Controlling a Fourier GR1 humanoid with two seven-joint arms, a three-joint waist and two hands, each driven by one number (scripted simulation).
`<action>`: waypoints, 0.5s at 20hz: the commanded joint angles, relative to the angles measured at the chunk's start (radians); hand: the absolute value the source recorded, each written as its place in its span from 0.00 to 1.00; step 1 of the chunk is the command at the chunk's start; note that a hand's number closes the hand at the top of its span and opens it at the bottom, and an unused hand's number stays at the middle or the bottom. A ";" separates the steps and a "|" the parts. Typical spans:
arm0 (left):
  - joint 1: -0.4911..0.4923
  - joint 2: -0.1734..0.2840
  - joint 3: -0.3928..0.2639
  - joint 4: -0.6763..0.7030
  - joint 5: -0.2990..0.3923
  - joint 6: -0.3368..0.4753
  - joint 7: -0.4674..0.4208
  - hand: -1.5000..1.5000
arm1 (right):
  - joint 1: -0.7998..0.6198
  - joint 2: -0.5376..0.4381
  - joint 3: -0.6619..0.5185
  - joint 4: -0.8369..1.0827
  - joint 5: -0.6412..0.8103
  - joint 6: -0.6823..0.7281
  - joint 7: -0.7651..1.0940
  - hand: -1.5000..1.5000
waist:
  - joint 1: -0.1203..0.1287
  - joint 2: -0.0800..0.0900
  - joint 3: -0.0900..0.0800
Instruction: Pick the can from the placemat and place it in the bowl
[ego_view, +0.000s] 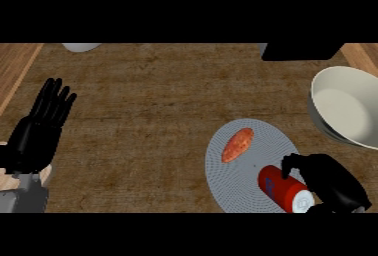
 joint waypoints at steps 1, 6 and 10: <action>0.015 0.002 0.009 -0.018 -0.015 0.012 -0.005 0.50 | 0.107 -0.196 -0.107 -0.069 0.021 -0.118 -0.189 1.00 | -0.011 0.001 0.001; 0.047 0.018 0.039 -0.049 0.020 -0.010 0.018 0.50 | 0.195 -0.293 -0.265 -0.215 -0.005 -0.243 -0.053 1.00 | -0.014 -0.003 -0.001; 0.039 -0.006 0.026 -0.033 -0.008 0.009 -0.005 0.50 | 0.212 -0.414 -0.459 -0.258 -0.142 -0.269 -0.034 1.00 | -0.030 -0.004 -0.001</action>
